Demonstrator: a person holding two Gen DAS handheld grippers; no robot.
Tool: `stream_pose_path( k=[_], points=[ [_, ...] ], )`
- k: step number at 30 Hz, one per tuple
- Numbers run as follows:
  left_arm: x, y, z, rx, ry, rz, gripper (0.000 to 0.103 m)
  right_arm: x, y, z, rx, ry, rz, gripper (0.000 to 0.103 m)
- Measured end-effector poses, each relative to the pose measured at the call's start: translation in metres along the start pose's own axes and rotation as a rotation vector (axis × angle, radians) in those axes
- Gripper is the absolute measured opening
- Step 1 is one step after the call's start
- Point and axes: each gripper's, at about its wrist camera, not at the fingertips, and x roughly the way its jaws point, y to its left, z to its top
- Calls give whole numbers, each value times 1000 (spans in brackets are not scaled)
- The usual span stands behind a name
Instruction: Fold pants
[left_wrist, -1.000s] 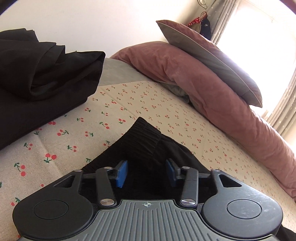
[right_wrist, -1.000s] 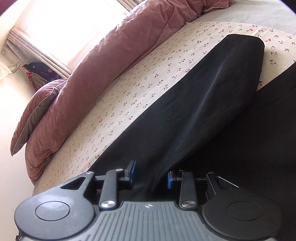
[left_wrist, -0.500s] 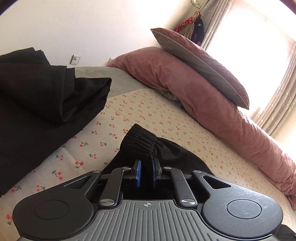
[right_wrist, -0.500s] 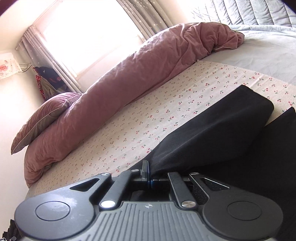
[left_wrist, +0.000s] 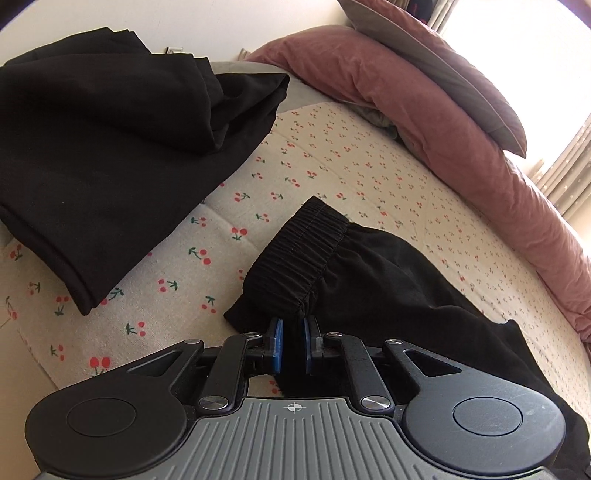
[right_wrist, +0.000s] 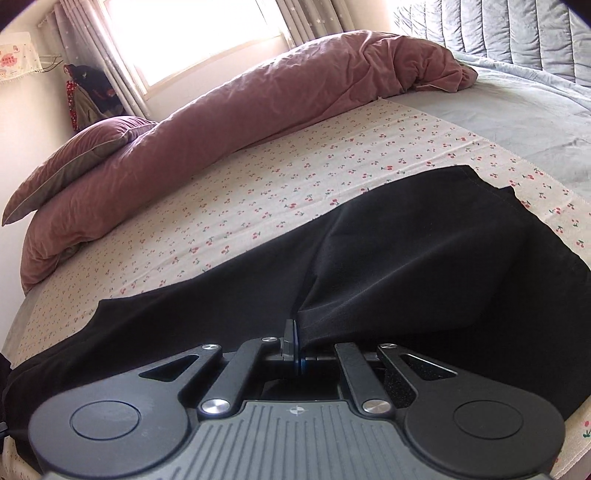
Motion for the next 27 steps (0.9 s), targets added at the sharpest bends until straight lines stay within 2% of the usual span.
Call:
stream_pose_path(
  k=[6, 11, 18, 20, 21, 22, 23, 24, 25, 27],
  points=[
    [-5, 1, -6, 31, 19, 31, 10, 3, -9, -19, 27, 61, -29, 2],
    [-5, 0, -8, 60, 24, 45, 10, -3, -5, -21, 6, 57, -32, 2],
    [4, -2, -12, 98, 59, 78, 11, 20, -8, -26, 9, 164, -67, 1],
    [3, -5, -13, 132, 51, 93, 17, 22, -7, -24, -1, 167, -63, 4],
    [2, -6, -13, 142, 42, 98, 19, 21, -7, -23, 3, 166, -50, 14],
    [-2, -8, -14, 152, 26, 117, 31, 18, -9, -22, 18, 164, -31, 36],
    [-6, -11, -14, 165, 8, 140, 56, 15, -11, -20, 37, 153, -18, 48],
    [-11, -14, -15, 178, -16, 164, 72, 8, -16, -18, 58, 121, -20, 66],
    [-18, -19, -16, 198, -55, 187, 89, 1, -20, -15, 71, 88, -42, 70],
    [-29, -33, -19, 262, -109, 212, 89, -11, -32, -8, 101, 25, -104, 70]
  ],
)
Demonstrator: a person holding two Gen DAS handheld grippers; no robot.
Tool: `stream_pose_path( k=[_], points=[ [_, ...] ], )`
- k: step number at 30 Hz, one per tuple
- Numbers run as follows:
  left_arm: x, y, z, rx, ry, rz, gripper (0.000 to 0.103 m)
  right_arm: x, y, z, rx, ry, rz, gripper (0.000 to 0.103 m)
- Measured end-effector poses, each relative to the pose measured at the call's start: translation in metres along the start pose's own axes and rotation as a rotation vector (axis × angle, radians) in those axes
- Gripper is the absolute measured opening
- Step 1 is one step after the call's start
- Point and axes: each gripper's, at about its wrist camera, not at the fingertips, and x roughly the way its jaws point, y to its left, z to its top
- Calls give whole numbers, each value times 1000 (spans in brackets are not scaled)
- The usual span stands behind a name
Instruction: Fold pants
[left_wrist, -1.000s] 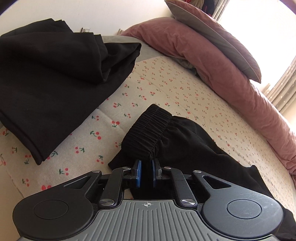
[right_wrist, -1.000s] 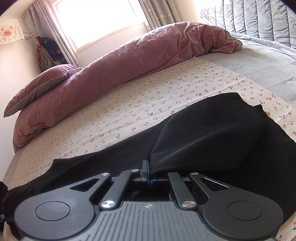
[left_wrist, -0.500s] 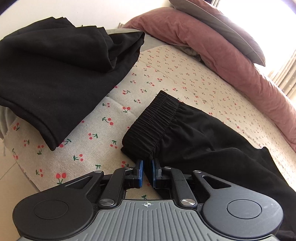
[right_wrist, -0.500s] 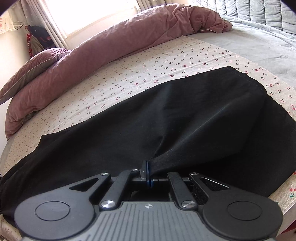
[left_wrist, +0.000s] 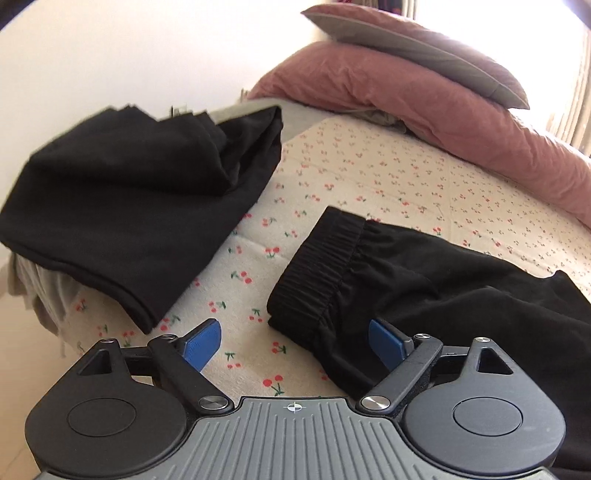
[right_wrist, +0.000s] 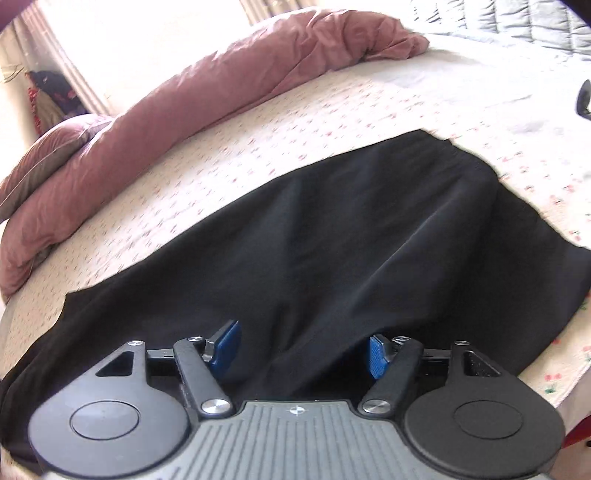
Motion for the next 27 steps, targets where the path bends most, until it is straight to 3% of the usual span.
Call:
stream_pose_path(
  k=[2, 4, 9, 13, 18, 22, 27],
  points=[
    [-10, -16, 1, 50, -36, -19, 90, -8, -21, 7, 82, -43, -21, 72],
    [-19, -39, 1, 99, -61, -87, 92, -12, -44, 11, 180, -79, -30, 72],
    [-31, -110, -8, 247, -60, -336, 93, -25, -90, 18, 347, -162, -106, 63],
    [-37, -175, -29, 398, -43, -520, 93, -23, -113, 19, 431, -163, -121, 55],
    [-45, -236, -67, 566, -48, -683, 93, -15, -125, 3, 508, -89, -18, 42],
    [-52, -267, -97, 665, -86, -836, 93, -18, -122, -7, 542, -62, 60, 42],
    [-55, -291, -127, 781, -107, -942, 90, -12, -109, -15, 529, -10, 131, 42]
  ],
)
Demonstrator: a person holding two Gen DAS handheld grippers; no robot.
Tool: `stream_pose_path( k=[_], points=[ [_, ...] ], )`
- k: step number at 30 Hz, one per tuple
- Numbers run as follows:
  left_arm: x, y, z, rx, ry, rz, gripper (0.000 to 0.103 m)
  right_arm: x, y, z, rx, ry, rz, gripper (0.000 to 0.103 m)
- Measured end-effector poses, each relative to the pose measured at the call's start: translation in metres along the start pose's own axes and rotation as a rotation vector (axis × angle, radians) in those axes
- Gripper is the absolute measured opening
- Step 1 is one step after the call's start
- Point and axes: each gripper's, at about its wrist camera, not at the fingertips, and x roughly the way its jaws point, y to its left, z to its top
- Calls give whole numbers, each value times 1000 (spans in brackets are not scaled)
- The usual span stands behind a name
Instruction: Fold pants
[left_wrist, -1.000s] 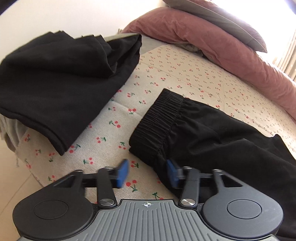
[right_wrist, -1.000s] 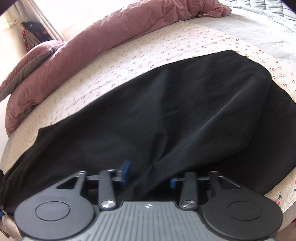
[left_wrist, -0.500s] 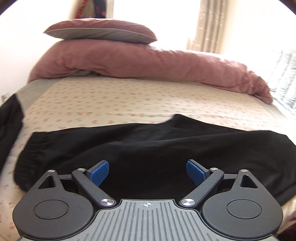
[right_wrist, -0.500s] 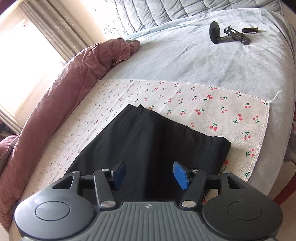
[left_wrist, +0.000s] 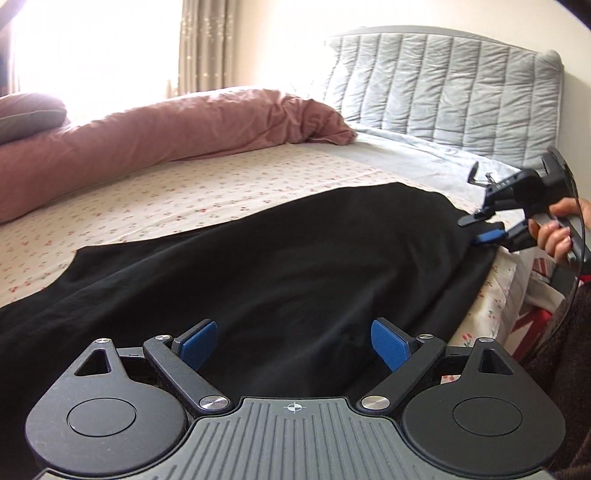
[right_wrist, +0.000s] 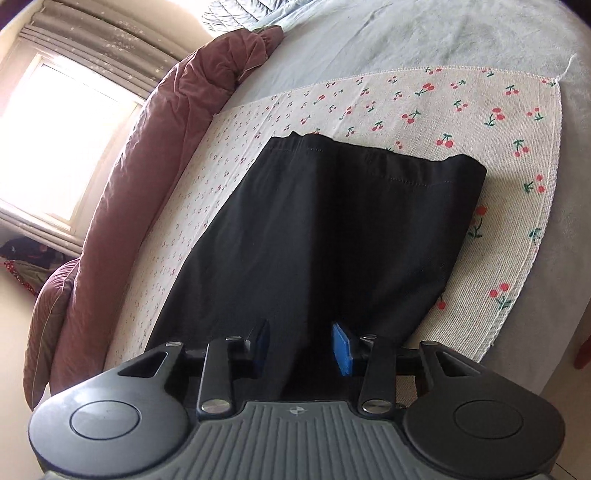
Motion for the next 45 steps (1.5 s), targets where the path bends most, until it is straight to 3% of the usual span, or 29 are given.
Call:
stream_pose_path(
  k=[6, 8, 16, 20, 25, 27, 34, 38, 41, 45],
  points=[
    [8, -16, -7, 82, 41, -95, 82, 16, 5, -2, 27, 52, 92, 42],
    [14, -16, -8, 77, 76, -105, 72, 14, 5, 1, 44, 6, 104, 42],
    [23, -8, -10, 49, 115, -112, 58, 1, -2, 25, 61, -246, 122, 40],
    [22, -9, -11, 57, 113, -121, 50, 0, -1, 29, 11, -323, 32, 31],
    [21, -10, -10, 66, 112, -130, 44, 6, -10, 32, -14, -342, -105, 3],
    [21, -11, -11, 69, 109, -130, 39, 7, -9, 30, -68, -342, -159, 2],
    [19, -9, -10, 70, 87, -153, 2, -2, 22, 14, -310, -403, -287, 1],
    [10, -1, -8, 18, 80, -199, 0, -7, 27, 6, -402, -409, -372, 1],
    [5, 6, -9, -32, 83, -250, 0, -12, 22, 3, -411, -389, -410, 1],
    [1, 5, -12, -31, 84, -261, 0, -15, 14, 1, -403, -353, -426, 1]
  ],
)
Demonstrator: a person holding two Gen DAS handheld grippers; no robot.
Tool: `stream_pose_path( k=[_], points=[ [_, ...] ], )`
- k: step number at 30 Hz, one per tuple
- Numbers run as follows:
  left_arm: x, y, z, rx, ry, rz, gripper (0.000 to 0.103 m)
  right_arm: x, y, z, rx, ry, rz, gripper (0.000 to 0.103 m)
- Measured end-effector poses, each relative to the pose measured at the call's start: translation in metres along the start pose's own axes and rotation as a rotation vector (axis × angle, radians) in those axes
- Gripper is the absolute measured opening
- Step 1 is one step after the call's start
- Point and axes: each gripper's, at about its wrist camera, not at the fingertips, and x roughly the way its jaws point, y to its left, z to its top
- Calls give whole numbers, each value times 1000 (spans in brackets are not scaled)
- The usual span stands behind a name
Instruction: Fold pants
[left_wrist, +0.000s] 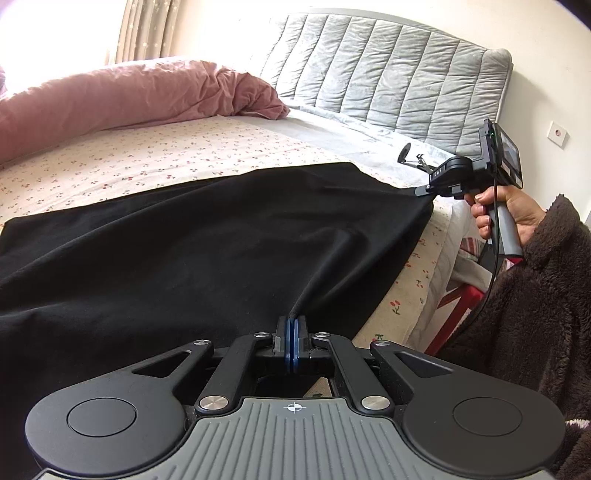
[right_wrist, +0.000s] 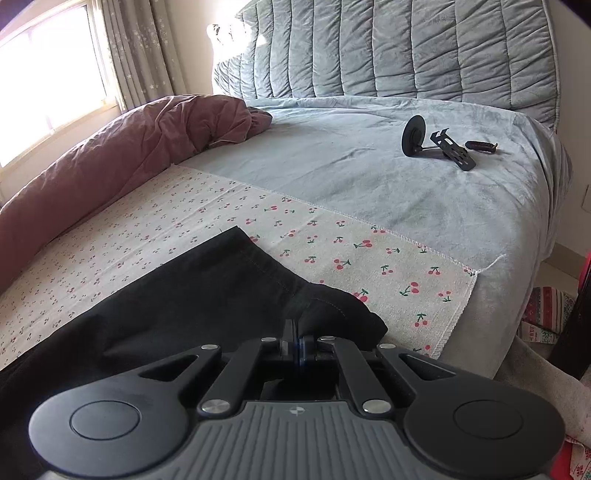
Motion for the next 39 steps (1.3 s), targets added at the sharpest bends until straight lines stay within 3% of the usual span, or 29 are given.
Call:
stream_pose_path(
  k=[6, 9, 10, 11, 12, 14, 16, 20, 23, 27, 30, 35, 37, 39],
  points=[
    [4, -1, 0, 8, 31, -13, 0, 2, 2, -4, -48, 28, -44, 1],
    [6, 1, 1, 12, 82, -42, 2, 11, 0, -7, -67, 69, -125, 4],
    [5, 2, 1, 10, 92, -51, 8, 12, -2, -7, -67, 72, -152, 19],
    [3, 4, 1, 1, 95, -60, 16, 11, -3, -6, -62, 66, -170, 27],
    [-3, 8, 2, -10, 87, -64, 23, 8, -7, -4, -49, 45, -189, 44],
    [-17, 14, 6, -32, 27, -23, 66, 0, -10, 2, -38, -1, -175, 47],
    [-35, 24, 13, -36, -50, 39, 78, -4, -9, 11, -39, -16, -136, 47],
    [-50, 62, 43, -61, -74, 227, 78, 7, 3, 35, -34, 9, -61, 49],
    [-45, 97, 64, -44, -61, 348, 78, 20, 18, 52, -41, 16, 4, 55],
    [-24, 154, 82, -90, -1, 434, 77, 55, 32, 74, -43, 51, 61, 58],
    [-5, 196, 85, -130, 48, 464, 74, 82, 33, 83, -8, 37, 93, 57],
    [12, 240, 73, -195, 47, 486, 63, 119, 26, 76, -14, 26, 164, 48],
    [12, 250, 64, -219, 28, 449, 62, 128, 22, 76, -13, 28, 187, 46],
    [16, 262, 59, -252, 53, 410, 55, 134, 18, 76, 3, 18, 204, 46]
  ],
)
